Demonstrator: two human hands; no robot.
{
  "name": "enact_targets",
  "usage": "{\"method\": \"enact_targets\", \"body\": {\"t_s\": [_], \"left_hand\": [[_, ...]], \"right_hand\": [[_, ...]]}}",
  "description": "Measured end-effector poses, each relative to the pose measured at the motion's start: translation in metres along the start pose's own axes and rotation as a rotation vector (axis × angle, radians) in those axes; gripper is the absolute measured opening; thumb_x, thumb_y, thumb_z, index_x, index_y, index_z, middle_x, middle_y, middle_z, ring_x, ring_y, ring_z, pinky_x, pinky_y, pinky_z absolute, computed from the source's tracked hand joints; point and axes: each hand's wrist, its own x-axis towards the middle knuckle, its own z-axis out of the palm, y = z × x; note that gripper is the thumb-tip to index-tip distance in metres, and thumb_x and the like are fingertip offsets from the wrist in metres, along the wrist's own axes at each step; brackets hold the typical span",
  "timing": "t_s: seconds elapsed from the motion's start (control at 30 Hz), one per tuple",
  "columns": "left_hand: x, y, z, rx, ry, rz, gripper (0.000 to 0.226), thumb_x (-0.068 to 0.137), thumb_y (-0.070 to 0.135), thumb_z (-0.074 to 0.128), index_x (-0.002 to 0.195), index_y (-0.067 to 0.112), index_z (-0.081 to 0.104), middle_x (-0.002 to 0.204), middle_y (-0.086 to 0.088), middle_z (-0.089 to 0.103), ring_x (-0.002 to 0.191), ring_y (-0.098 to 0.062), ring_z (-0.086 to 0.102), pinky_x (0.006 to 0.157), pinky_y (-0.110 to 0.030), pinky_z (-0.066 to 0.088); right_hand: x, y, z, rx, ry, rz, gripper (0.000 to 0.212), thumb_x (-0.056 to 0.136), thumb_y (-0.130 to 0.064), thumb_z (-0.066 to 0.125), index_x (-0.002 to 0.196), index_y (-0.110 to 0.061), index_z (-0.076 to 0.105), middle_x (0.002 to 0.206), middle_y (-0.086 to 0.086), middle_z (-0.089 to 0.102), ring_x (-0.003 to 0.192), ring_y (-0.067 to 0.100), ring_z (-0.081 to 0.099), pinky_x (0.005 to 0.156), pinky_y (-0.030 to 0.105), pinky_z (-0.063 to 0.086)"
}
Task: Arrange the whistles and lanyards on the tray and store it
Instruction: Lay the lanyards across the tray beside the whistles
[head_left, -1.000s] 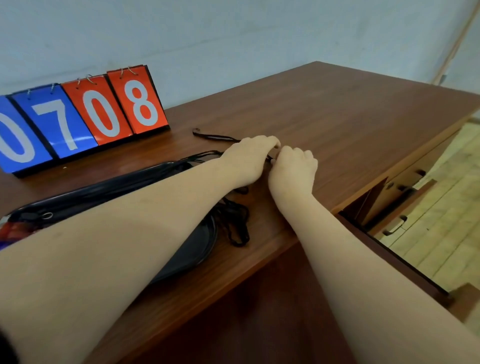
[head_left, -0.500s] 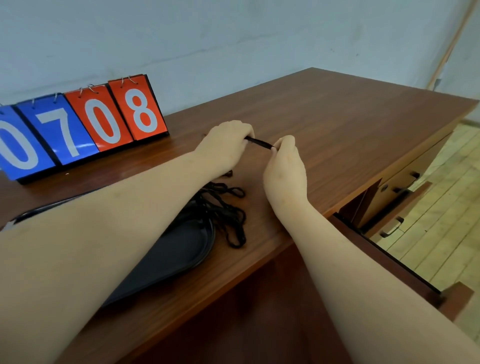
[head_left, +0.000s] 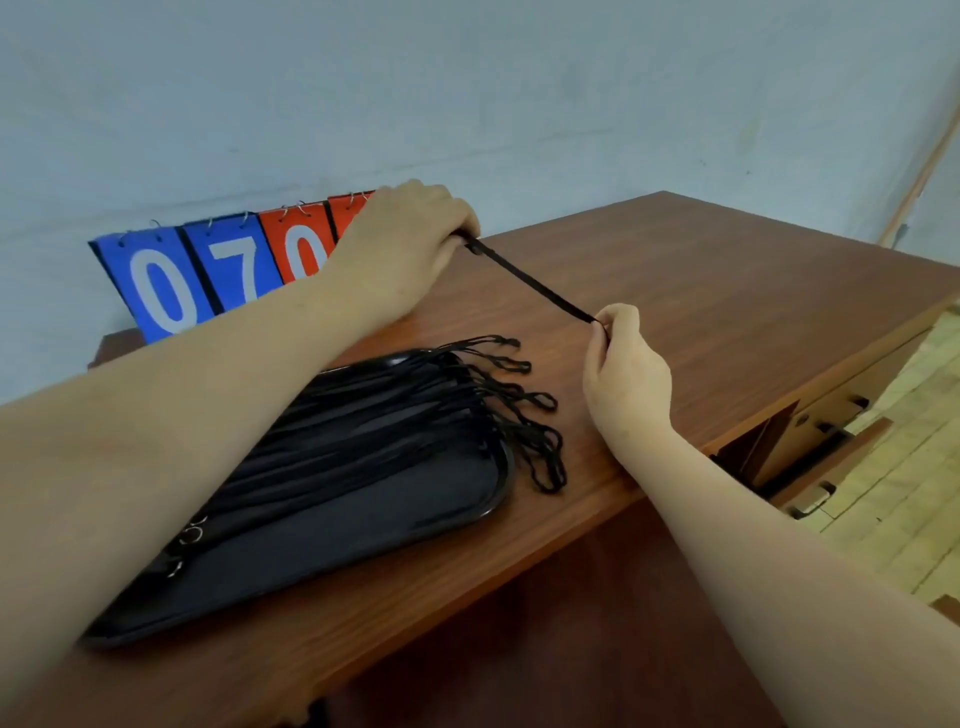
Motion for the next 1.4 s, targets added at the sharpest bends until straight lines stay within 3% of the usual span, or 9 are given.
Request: {"method": "enact_targets", "body": {"t_s": [0.2, 0.43, 0.63, 0.77, 0.9, 1.0, 1.17, 1.33, 1.4], "left_hand": [[-0.045, -0.034, -0.054, 0.091, 0.056, -0.036, 0.023, 0.100, 0.023, 0.054, 0.113, 0.016, 0.072, 0.101, -0.009, 0.071, 0.097, -0.034, 0.058, 0.084, -0.044, 0.041], [-0.097, -0.059, -0.114, 0.145, 0.128, -0.116, 0.022, 0.098, 0.028, 0.058, 0.104, 0.014, 0.074, 0.091, -0.008, 0.072, 0.092, -0.034, 0.059, 0.084, -0.048, 0.043], [-0.153, -0.090, -0.146, 0.166, 0.147, -0.129, 0.025, 0.098, 0.031, 0.058, 0.102, 0.015, 0.077, 0.082, -0.010, 0.071, 0.081, -0.038, 0.056, 0.070, -0.044, 0.040], [-0.192, -0.099, -0.148, 0.128, 0.105, -0.122, 0.034, 0.095, 0.030, 0.050, 0.106, 0.012, 0.077, 0.085, -0.014, 0.070, 0.076, -0.038, 0.055, 0.068, -0.041, 0.038], [-0.230, -0.088, -0.140, 0.028, 0.074, -0.202, 0.024, 0.095, 0.012, 0.062, 0.117, 0.008, 0.069, 0.091, -0.011, 0.070, 0.082, -0.037, 0.058, 0.076, -0.044, 0.044], [-0.255, -0.075, -0.130, -0.148, 0.113, -0.325, 0.021, 0.090, 0.013, 0.070, 0.109, 0.009, 0.065, 0.094, -0.005, 0.067, 0.084, -0.024, 0.063, 0.082, -0.035, 0.047], [-0.282, -0.070, -0.109, -0.147, 0.078, -0.388, 0.009, 0.091, 0.030, 0.065, 0.094, 0.022, 0.068, 0.086, 0.002, 0.067, 0.084, -0.018, 0.055, 0.080, -0.042, 0.047], [-0.301, -0.046, -0.089, -0.125, 0.232, -0.475, 0.010, 0.090, 0.025, 0.067, 0.094, 0.019, 0.075, 0.084, 0.009, 0.068, 0.090, -0.018, 0.044, 0.079, -0.026, 0.032], [-0.309, -0.041, -0.077, -0.148, 0.273, -0.516, 0.013, 0.091, 0.027, 0.066, 0.093, 0.019, 0.075, 0.083, 0.010, 0.067, 0.089, -0.017, 0.042, 0.079, -0.025, 0.031]], "right_hand": [[-0.012, -0.026, -0.010, 0.010, -0.012, -0.070, 0.016, 0.104, -0.025, 0.041, 0.115, -0.016, 0.047, 0.065, -0.007, 0.056, 0.050, 0.016, 0.055, 0.049, 0.033, 0.044], [-0.010, -0.077, -0.025, -0.045, -0.003, -0.243, 0.019, 0.104, -0.027, 0.041, 0.115, -0.017, 0.054, 0.069, -0.012, 0.052, 0.051, 0.008, 0.048, 0.051, 0.028, 0.036], [-0.013, -0.110, -0.034, -0.044, -0.034, -0.277, 0.024, 0.104, -0.029, 0.044, 0.114, -0.018, 0.062, 0.097, -0.006, 0.067, 0.079, 0.016, 0.062, 0.066, 0.031, 0.047], [-0.020, -0.118, -0.032, -0.055, -0.078, -0.305, 0.025, 0.103, -0.030, 0.046, 0.115, -0.019, 0.064, 0.111, -0.006, 0.067, 0.094, 0.014, 0.063, 0.073, 0.027, 0.043], [-0.032, -0.110, -0.028, -0.063, -0.096, -0.340, 0.021, 0.103, -0.026, 0.049, 0.114, -0.017, 0.065, 0.108, -0.004, 0.066, 0.092, 0.016, 0.063, 0.072, 0.029, 0.046], [-0.042, -0.097, -0.022, -0.097, -0.113, -0.354, 0.020, 0.102, -0.024, 0.050, 0.111, -0.016, 0.066, 0.101, -0.003, 0.064, 0.088, 0.019, 0.062, 0.067, 0.030, 0.045], [-0.053, -0.081, -0.018, -0.086, -0.137, -0.296, 0.021, 0.102, -0.023, 0.050, 0.110, -0.015, 0.067, 0.101, -0.001, 0.064, 0.093, 0.020, 0.060, 0.070, 0.030, 0.043], [-0.060, -0.068, -0.014, -0.056, -0.157, -0.201, 0.023, 0.103, -0.022, 0.048, 0.115, -0.014, 0.067, 0.098, -0.004, 0.058, 0.083, 0.013, 0.052, 0.070, 0.029, 0.039], [-0.066, -0.060, -0.012, -0.073, -0.170, -0.179, 0.024, 0.103, -0.023, 0.048, 0.115, -0.015, 0.067, 0.098, -0.004, 0.057, 0.080, 0.012, 0.050, 0.068, 0.029, 0.039]]}}
